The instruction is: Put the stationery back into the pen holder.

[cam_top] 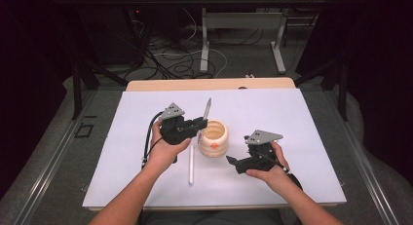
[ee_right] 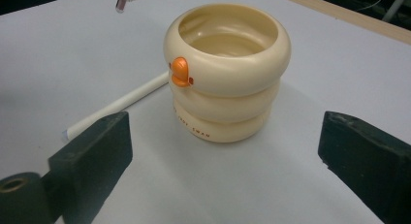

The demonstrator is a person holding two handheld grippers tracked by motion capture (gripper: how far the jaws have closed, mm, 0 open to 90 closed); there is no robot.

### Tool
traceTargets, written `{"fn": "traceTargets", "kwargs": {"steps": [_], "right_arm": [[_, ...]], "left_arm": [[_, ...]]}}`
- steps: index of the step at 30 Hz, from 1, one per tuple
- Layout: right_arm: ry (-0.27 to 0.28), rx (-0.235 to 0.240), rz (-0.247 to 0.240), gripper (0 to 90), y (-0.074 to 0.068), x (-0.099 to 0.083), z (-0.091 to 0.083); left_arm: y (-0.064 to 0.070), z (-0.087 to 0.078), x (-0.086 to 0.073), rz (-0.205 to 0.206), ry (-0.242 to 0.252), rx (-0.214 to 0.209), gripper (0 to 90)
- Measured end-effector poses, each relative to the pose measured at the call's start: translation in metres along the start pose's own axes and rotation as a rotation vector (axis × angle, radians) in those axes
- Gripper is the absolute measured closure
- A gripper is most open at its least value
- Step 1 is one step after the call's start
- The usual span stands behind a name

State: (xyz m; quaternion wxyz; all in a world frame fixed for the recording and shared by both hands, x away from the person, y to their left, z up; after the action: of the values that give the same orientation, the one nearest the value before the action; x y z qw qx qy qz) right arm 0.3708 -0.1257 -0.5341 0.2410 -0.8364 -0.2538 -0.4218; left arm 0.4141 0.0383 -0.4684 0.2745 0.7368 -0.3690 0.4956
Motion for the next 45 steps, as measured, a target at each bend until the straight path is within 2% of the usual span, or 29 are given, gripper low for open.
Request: {"fn": "traceTargets", "kwargs": {"steps": [4,9,11,14,15,17,21,25,28,30,34,38,40,43,44,45], "right_arm": [[-0.005,0.005,0.026,1.1,0.002,-0.001,0.001],[-0.007,0.013,0.053,0.0,0.003,-0.002,0.002],[0.000,0.012,0.057,0.0,0.004,-0.003,0.002],[-0.008,0.013,0.085,0.0,0.005,-0.004,0.002],[-0.020,0.015,0.085,0.0,0.006,-0.005,0.002],[0.001,0.015,0.102,0.0,0.007,-0.005,0.003],[-0.017,0.009,0.122,0.0,0.008,-0.007,0.002],[-0.010,0.009,0.125,0.0,0.010,-0.008,0.002],[-0.022,0.008,0.133,0.0,0.010,-0.009,0.002],[-0.023,0.010,0.122,0.0,0.011,-0.009,0.003],[-0.014,0.017,0.142,0.0,0.011,-0.010,0.004],[-0.025,0.011,0.144,0.0,0.013,-0.011,0.004],[-0.031,0.013,0.149,0.0,0.013,-0.012,0.004],[-0.020,0.023,0.144,0.0,0.013,-0.012,0.005],[-0.050,0.017,0.143,0.0,0.013,-0.014,0.004],[-0.027,0.019,0.145,0.0,0.013,-0.013,0.005]], "left_arm": [[-0.002,0.004,0.005,-0.025,0.033,0.022,79.5],[-0.007,0.008,0.010,-0.031,0.065,0.045,79.5],[-0.007,0.011,0.011,-0.056,0.079,0.053,79.5],[-0.009,0.015,0.013,-0.063,0.096,0.063,79.5],[-0.009,0.017,0.013,-0.073,0.100,0.067,79.5],[-0.009,0.020,0.013,-0.076,0.105,0.074,79.5],[-0.009,0.027,0.012,-0.079,0.109,0.088,79.5],[-0.012,0.034,0.008,-0.104,0.120,0.108,79.5],[-0.012,0.040,0.001,-0.118,0.105,0.112,79.5],[-0.012,0.044,-0.005,-0.136,0.095,0.110,79.5],[-0.011,0.052,-0.019,-0.144,0.063,0.114,79.5],[-0.012,0.057,-0.029,-0.170,0.036,0.122,79.5],[-0.013,0.058,-0.033,-0.192,0.027,0.124,79.4],[-0.013,0.060,-0.037,-0.200,0.009,0.127,79.3],[-0.013,0.060,-0.038,-0.202,0.005,0.127,79.3],[-0.013,0.060,-0.039,-0.205,0.000,0.126,79.3]]}}
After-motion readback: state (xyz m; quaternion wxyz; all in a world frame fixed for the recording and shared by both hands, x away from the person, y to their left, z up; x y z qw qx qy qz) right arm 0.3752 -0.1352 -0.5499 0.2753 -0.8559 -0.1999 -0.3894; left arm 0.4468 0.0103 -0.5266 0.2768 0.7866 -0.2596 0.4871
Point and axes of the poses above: each handheld gripper's, and its own axes: z roughly forward along the jaws, x roughly out of its top, y roughly to its right, the point moved 8 cm from there along z, roughly forward along the jaws, and after that the axes turned 12 degrees about z, right-handed, at the moved point
